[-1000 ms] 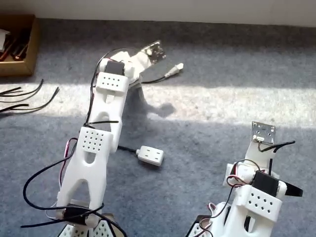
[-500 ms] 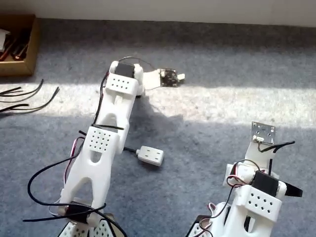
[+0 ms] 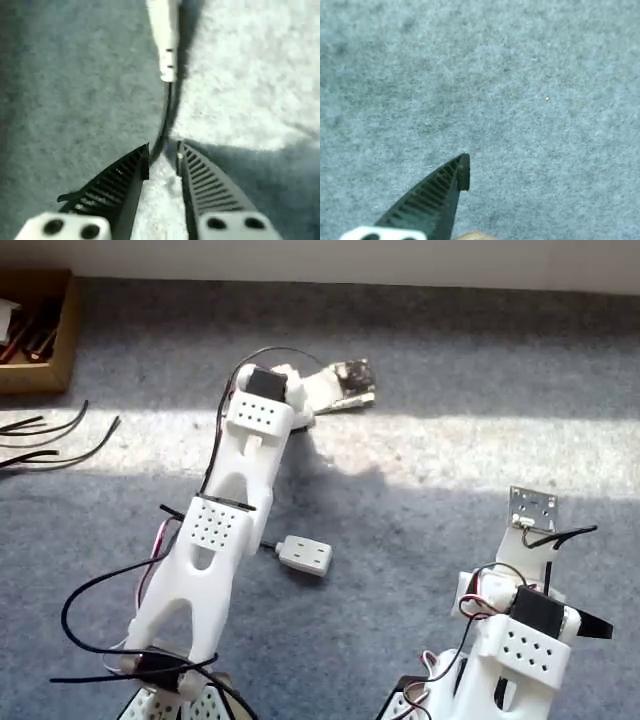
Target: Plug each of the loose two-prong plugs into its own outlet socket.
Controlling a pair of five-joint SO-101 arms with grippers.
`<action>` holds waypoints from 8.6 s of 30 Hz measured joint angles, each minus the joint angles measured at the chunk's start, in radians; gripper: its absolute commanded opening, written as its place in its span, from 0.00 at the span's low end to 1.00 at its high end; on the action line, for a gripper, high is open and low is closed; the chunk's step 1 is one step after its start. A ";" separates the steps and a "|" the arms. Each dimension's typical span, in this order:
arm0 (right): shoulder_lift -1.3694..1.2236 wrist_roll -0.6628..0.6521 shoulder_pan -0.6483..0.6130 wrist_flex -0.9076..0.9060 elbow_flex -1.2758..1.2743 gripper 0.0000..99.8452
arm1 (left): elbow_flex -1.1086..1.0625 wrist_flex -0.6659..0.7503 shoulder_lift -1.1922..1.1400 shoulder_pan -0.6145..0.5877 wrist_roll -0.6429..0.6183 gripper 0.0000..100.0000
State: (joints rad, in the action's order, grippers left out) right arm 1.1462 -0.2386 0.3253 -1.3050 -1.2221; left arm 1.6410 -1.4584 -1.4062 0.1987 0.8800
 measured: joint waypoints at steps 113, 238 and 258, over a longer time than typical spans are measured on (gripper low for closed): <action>-0.232 -0.288 0.216 -0.253 0.400 0.67 | -0.974 -0.287 0.965 -0.086 -0.491 0.21; -1.085 -1.260 -0.597 0.262 0.436 0.23 | -3.287 0.189 3.207 -0.526 -0.379 0.21; -1.086 -1.312 -0.548 0.250 0.388 0.28 | -3.287 0.189 3.207 -0.526 -0.379 0.21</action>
State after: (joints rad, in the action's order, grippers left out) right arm 0.0598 -1.5505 -0.2225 -1.0549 -0.8339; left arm -1.6456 -1.2697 1.8006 -0.3276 0.5010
